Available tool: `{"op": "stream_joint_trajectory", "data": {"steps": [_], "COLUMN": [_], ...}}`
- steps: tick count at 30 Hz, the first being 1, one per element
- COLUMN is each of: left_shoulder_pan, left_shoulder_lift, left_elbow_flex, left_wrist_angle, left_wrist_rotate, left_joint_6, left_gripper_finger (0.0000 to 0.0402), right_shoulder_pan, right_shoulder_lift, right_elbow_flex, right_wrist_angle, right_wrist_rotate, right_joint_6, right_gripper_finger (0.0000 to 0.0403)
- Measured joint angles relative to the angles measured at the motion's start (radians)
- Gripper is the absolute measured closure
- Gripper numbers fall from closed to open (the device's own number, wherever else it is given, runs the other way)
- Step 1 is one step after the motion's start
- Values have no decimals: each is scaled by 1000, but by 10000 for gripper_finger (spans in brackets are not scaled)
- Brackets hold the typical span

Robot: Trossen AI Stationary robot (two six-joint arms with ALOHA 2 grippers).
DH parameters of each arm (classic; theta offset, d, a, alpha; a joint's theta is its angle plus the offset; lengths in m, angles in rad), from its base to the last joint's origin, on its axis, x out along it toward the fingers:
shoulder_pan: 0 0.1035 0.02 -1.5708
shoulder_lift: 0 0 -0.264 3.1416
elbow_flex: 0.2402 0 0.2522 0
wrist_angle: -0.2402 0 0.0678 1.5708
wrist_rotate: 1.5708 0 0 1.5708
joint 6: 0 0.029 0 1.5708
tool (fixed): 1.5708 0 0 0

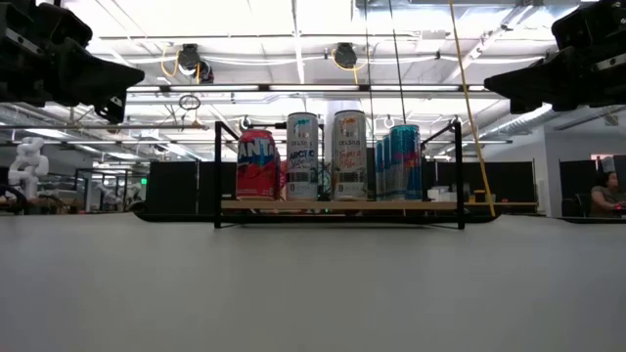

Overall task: Place canned beverage on shelf
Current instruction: Return to Home Position

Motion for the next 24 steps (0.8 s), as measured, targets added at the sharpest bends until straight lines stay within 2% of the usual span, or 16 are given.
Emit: {"op": "stream_joint_trajectory", "data": {"steps": [8,24], "left_shoulder_pan": [-11,-12], "left_shoulder_lift": [0,0], "left_elbow_flex": [0,0], "left_wrist_angle": [-11,-12], "left_wrist_rotate": [-69,-71], "left_joint_6": [20,19], "left_gripper_finger": [402,402], "right_shoulder_pan": [0,0], "right_shoulder_lift": [0,0], "right_elbow_flex": [0,0], "right_wrist_angle": [1,1], "right_wrist_rotate": [0,-1], "right_joint_6": [0,1], "right_gripper_finger": [403,403]}}
